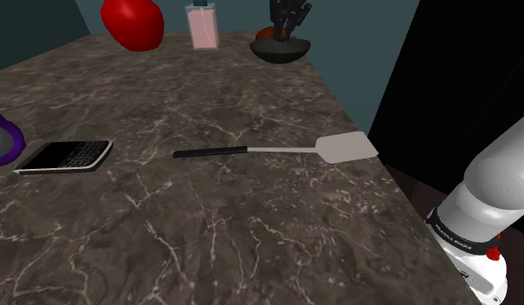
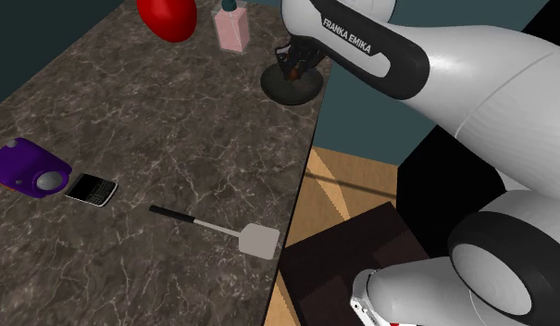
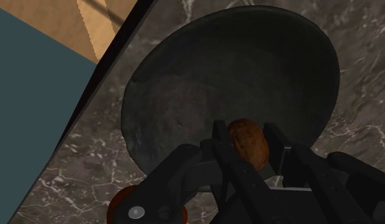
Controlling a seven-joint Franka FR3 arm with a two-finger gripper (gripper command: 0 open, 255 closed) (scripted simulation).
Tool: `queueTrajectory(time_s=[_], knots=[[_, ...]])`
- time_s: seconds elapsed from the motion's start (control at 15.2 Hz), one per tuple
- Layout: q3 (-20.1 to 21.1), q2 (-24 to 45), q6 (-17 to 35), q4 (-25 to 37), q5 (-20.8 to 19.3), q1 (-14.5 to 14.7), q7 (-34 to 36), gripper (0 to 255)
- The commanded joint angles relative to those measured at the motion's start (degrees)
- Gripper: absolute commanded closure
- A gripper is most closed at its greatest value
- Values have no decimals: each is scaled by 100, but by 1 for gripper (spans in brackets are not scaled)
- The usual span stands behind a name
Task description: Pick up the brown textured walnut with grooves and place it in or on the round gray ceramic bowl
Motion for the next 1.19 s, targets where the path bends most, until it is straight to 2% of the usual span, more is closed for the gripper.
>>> queueTrajectory(time_s=[0.0, 0.4, 0.46, 0.79, 1.06, 1.12], knots=[[-4, -15, 53, -66, 7, -2, -16, 255], [-3, -14, 52, -65, 7, -2, -16, 255], [-3, -14, 52, -65, 7, -2, -16, 0], [-3, -14, 52, -65, 7, -2, -16, 0], [-74, -74, -660, 581, 11, -49, -11, 0], [-75, -74, -660, 581, 11, -49, -11, 0]])
